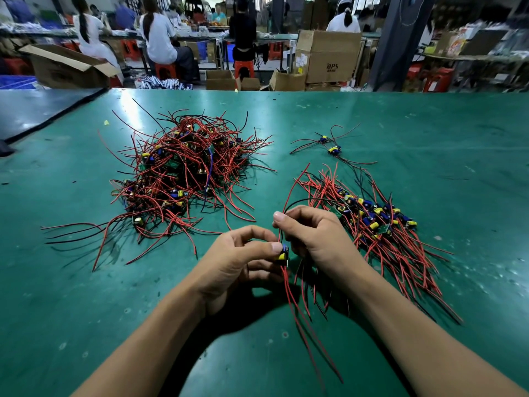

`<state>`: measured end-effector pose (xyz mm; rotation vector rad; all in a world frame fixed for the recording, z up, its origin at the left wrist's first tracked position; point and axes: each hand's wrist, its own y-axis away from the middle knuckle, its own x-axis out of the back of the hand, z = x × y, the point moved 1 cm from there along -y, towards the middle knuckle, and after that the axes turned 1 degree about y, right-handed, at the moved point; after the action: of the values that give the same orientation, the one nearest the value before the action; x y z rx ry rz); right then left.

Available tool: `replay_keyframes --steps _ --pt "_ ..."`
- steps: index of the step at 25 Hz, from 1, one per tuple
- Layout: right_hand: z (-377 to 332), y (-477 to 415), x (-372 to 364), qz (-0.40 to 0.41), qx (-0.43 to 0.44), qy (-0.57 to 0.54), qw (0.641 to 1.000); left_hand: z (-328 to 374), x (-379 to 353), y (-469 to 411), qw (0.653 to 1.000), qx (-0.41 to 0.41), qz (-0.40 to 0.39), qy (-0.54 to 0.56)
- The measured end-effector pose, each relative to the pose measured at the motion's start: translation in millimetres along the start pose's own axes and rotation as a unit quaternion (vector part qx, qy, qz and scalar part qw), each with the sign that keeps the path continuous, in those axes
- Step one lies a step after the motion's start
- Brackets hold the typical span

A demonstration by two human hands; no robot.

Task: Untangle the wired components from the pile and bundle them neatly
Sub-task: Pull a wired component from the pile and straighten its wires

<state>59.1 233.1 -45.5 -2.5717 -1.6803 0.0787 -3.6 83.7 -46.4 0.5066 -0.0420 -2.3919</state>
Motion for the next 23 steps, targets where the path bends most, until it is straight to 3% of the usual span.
replay_keyframes --steps 7,11,15,19,23 --pt "3.6 1.1 -3.4 -0.038 -0.001 -0.021 0.999 -2.6 -3.3 -0.8 0.999 0.012 0.036 -0.015" --pt "7.1 3.3 -4.1 -0.039 0.011 0.081 0.996 -3.3 -0.9 -1.8 0.996 -0.027 0.071 -0.037" --pt "3.3 0.7 -0.9 -0.015 0.033 0.132 0.991 -2.0 -0.9 -0.9 0.996 -0.034 0.042 -0.065" --pt "1.8 -2.9 1.6 0.035 -0.038 -0.012 0.999 -0.9 -3.8 0.3 0.996 -0.034 0.001 -0.079" --pt "-1.4 -5.4 1.4 0.088 -0.106 -0.119 0.983 -0.9 -5.5 1.6 0.993 -0.043 -0.021 -0.104"
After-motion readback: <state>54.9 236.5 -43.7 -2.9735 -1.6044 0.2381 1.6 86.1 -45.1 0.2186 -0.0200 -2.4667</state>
